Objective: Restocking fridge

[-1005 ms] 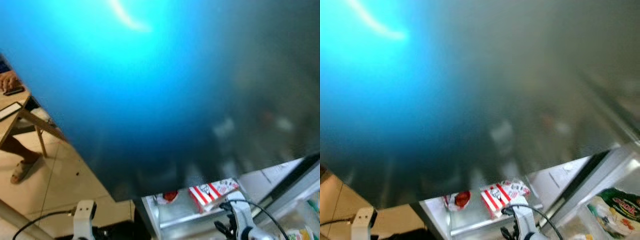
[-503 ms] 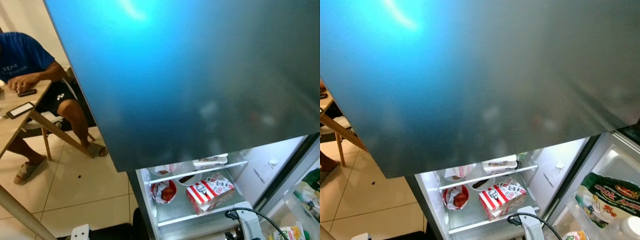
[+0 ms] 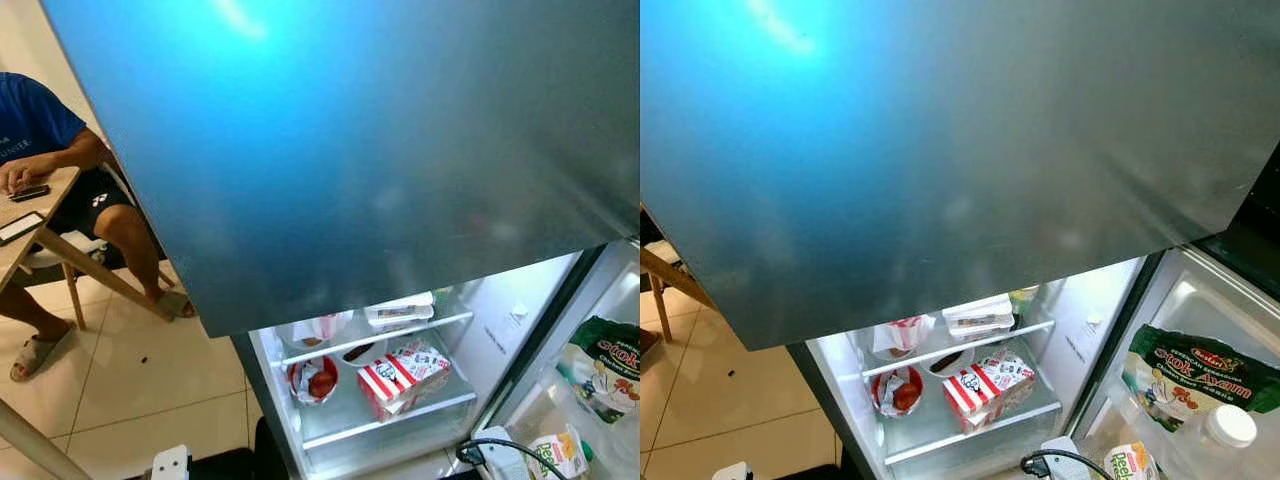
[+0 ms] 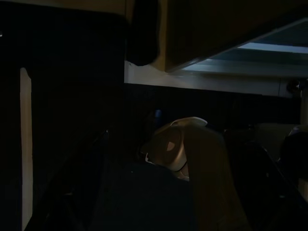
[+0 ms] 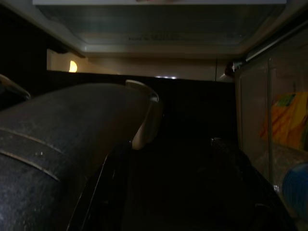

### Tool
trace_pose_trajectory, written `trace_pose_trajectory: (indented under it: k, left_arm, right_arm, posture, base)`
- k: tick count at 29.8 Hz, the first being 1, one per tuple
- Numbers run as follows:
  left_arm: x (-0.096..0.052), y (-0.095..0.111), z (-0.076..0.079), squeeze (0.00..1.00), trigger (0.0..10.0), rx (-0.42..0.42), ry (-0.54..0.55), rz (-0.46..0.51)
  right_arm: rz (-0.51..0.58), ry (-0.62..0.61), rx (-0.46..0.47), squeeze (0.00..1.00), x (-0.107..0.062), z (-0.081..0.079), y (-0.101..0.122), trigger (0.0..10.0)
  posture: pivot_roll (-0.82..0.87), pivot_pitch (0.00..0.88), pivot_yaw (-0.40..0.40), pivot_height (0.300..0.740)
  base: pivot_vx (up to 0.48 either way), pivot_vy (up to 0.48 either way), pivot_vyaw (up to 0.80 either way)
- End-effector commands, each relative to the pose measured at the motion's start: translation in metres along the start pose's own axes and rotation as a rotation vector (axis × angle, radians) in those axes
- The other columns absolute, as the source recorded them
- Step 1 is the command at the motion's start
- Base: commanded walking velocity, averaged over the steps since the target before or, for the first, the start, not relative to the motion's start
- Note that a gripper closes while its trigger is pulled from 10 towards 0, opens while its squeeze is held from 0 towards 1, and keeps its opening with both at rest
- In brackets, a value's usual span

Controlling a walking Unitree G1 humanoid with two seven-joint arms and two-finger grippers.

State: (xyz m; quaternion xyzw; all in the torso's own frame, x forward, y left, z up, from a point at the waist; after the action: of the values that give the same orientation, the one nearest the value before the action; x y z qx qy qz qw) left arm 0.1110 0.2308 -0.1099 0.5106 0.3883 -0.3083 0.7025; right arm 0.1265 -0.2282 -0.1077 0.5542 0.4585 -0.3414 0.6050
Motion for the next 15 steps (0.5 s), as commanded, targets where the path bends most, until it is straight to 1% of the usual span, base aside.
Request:
trace_pose_trajectory:
  k: [1, 4, 8, 11, 15]
  left_arm:
    - [0.001, -0.003, 0.003, 0.00, 10.0, -0.013, 0.005, -0.011]
    - [0.003, -0.005, 0.009, 0.00, 10.0, -0.028, -0.006, -0.010]
    - [0.004, -0.007, 0.016, 0.00, 10.0, -0.029, -0.020, -0.016]
    - [0.005, -0.007, 0.018, 0.00, 10.0, -0.035, -0.026, -0.014]
    - [0.005, -0.006, 0.018, 0.00, 10.0, -0.038, -0.024, -0.012]
  right_arm:
    - [-0.019, 0.015, -0.026, 0.00, 0.001, -0.005, -0.002, 10.0]
    - [-0.025, 0.017, -0.034, 0.00, 0.001, -0.006, -0.004, 10.0]
    - [-0.024, 0.015, -0.034, 0.00, 0.001, -0.005, -0.004, 10.0]
    - [-0.019, 0.012, -0.040, 0.00, 0.001, -0.004, -0.001, 10.0]
    - [-0.017, 0.014, -0.045, 0.00, 0.001, -0.004, 0.000, 10.0]
  posture:
    - [-0.05, 0.000, -0.013, 0.740]
    - [-0.05, 0.000, -0.013, 0.740]
    - [-0.05, 0.000, -0.015, 0.740]
    - [-0.05, 0.000, -0.016, 0.740]
    - [-0.05, 0.000, -0.016, 0.740]
  base:
    - [-0.480, 0.000, 0.00]
    - [-0.480, 0.000, 0.00]
    - [-0.480, 0.000, 0.00]
    - [-0.480, 0.000, 0.00]
    - [-0.480, 0.000, 0.00]
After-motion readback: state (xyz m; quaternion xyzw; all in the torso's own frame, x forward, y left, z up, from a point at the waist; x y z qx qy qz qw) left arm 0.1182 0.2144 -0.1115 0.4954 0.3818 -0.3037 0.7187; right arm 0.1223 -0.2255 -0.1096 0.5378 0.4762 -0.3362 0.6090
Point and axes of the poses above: a point about 5 cm out from each wrist's last joint towards the gripper, its own x axis pointing out of the wrist towards the gripper, its own y axis along the axis of the wrist's last joint, z = x × y, the point moved 1 cm from there along x, pointing out of the wrist towards the gripper, and after that the axes turned 5 degrees about x, right-handed, at the moved point
